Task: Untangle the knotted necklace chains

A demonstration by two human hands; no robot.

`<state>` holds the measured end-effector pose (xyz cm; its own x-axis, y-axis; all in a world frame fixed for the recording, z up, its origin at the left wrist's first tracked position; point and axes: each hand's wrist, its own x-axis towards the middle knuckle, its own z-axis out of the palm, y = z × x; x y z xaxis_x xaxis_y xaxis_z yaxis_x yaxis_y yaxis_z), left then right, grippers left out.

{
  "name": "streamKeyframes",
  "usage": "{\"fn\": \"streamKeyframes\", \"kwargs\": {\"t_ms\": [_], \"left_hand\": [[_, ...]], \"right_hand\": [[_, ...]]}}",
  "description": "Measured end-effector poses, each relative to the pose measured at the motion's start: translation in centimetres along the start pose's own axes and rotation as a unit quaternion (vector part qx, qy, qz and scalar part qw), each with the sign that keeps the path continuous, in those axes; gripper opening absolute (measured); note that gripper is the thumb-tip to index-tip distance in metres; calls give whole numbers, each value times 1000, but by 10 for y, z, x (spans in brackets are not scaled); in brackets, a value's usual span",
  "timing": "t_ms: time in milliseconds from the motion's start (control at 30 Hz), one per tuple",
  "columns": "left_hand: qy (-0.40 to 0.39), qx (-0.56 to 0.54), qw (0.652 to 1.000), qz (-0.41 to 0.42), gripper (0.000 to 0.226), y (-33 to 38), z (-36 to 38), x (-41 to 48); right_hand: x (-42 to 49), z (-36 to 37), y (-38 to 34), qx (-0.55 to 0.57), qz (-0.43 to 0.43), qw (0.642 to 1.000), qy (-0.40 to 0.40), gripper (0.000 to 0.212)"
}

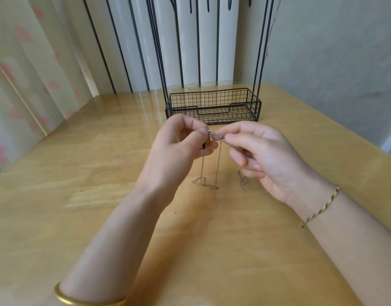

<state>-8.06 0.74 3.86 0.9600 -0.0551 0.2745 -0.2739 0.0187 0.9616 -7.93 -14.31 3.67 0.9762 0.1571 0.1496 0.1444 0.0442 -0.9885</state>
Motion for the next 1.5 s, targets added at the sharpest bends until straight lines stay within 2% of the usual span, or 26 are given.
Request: {"fn": "streamKeyframes", "kwargs": {"t_ms": [300, 567, 733, 900, 1133, 1367, 1500], "left_hand": [[-10, -17, 1000, 10, 14, 3, 0, 1], [-11, 63, 998, -4, 24, 2, 0, 1], [-19, 20, 998, -64, 26, 2, 1, 1], [-19, -23, 994, -103, 28, 4, 3, 1], [25, -51, 994, -89, 26, 4, -3, 4], [-54, 80, 993, -74, 6, 1, -4, 1], [-46, 102, 992, -58, 9, -1, -6, 1]], "right_hand": [[-2, 1, 2, -44, -35, 998, -42, 5], [1, 3, 5, -118, -124, 983, 59, 15], [2, 4, 6, -173, -171, 967, 73, 15], [2, 6, 7, -200, -165, 964, 56, 19], [6, 5, 10, -226, -132, 965, 33, 19], [3, 5, 7, -195, -135, 971, 30, 16], [3, 7, 7, -225, -148, 962, 34, 21]]}}
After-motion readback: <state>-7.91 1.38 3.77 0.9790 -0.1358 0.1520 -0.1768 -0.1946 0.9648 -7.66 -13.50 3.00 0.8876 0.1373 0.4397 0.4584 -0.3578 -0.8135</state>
